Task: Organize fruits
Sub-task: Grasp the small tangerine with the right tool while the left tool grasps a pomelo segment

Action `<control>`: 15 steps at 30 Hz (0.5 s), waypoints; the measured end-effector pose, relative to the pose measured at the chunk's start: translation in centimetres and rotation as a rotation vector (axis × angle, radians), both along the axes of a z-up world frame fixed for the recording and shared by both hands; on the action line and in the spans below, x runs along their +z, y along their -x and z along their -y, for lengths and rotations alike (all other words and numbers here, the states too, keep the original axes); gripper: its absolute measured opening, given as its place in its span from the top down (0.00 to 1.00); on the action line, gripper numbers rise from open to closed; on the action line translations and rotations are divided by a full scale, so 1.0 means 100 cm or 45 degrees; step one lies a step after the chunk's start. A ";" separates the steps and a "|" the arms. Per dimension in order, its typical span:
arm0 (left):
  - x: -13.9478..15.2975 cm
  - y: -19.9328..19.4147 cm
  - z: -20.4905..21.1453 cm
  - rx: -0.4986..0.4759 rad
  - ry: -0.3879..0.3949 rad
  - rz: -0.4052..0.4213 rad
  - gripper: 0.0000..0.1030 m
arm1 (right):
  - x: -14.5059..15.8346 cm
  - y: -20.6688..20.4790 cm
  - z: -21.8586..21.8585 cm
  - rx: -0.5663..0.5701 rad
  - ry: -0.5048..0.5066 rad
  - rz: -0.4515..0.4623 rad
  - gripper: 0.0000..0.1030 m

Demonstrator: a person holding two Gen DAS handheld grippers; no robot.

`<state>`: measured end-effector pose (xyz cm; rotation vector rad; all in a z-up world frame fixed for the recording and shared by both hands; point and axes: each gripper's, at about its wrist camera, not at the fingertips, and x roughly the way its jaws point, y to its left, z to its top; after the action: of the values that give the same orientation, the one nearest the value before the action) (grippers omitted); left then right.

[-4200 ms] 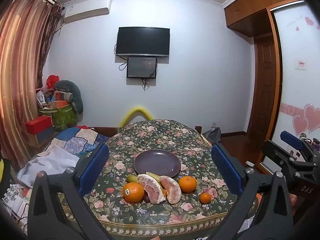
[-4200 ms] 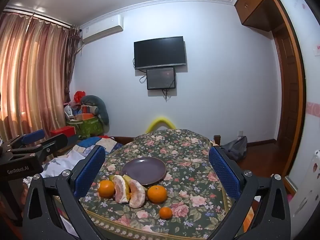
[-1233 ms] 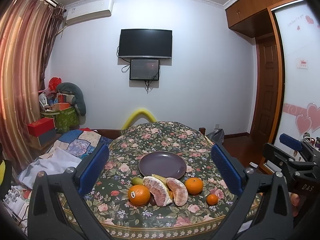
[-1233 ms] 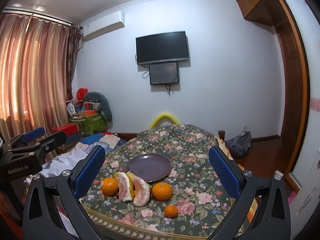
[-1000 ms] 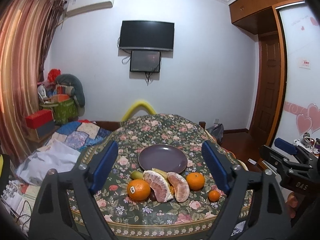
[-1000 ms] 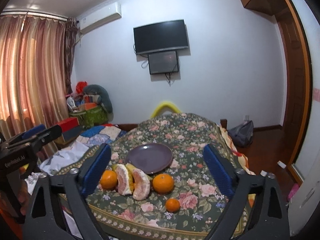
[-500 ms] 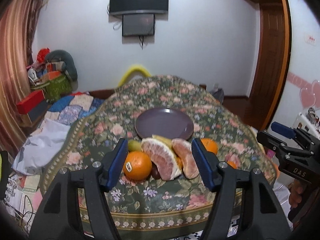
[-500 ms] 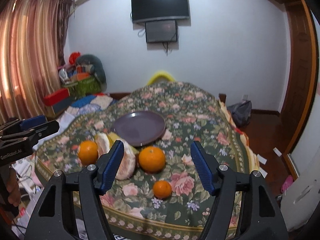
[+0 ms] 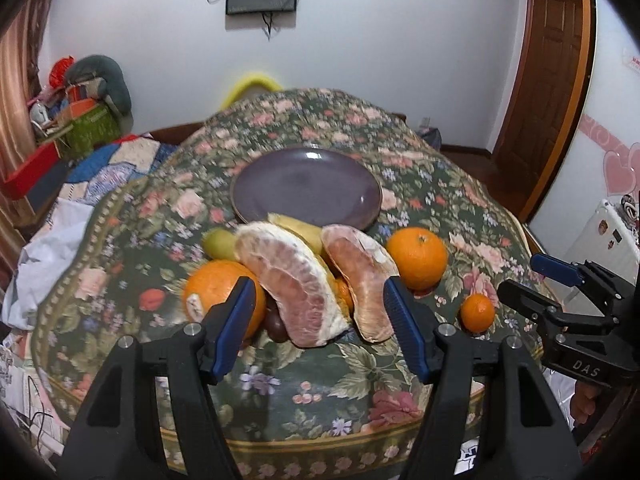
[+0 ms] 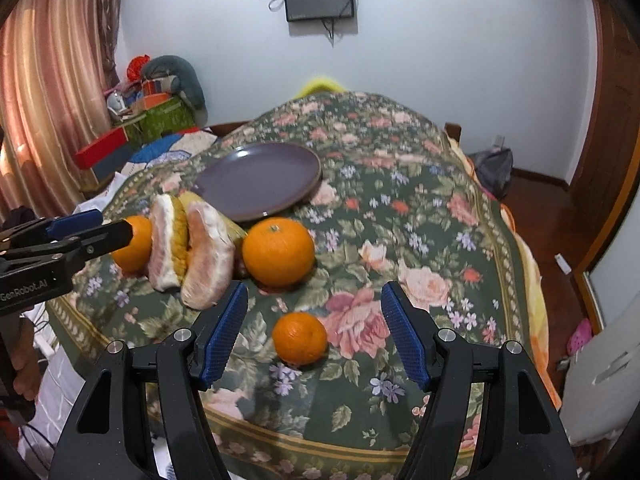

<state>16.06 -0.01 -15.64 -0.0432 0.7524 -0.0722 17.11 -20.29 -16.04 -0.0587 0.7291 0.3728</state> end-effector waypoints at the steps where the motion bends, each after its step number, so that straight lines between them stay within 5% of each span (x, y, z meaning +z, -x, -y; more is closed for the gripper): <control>1: -0.003 -0.002 0.001 -0.003 0.005 -0.011 0.36 | -0.004 -0.002 0.001 0.002 -0.002 -0.017 0.35; 11: -0.030 -0.020 0.012 -0.034 0.035 -0.104 0.36 | -0.037 -0.010 0.000 0.058 -0.047 -0.197 0.36; 15: -0.034 -0.022 0.013 -0.043 0.042 -0.123 0.36 | -0.045 -0.012 -0.003 0.094 -0.053 -0.229 0.53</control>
<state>18.25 -1.36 -19.00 -0.0655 0.8484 -0.1155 18.28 -19.95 -20.58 -0.0126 0.8982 0.4680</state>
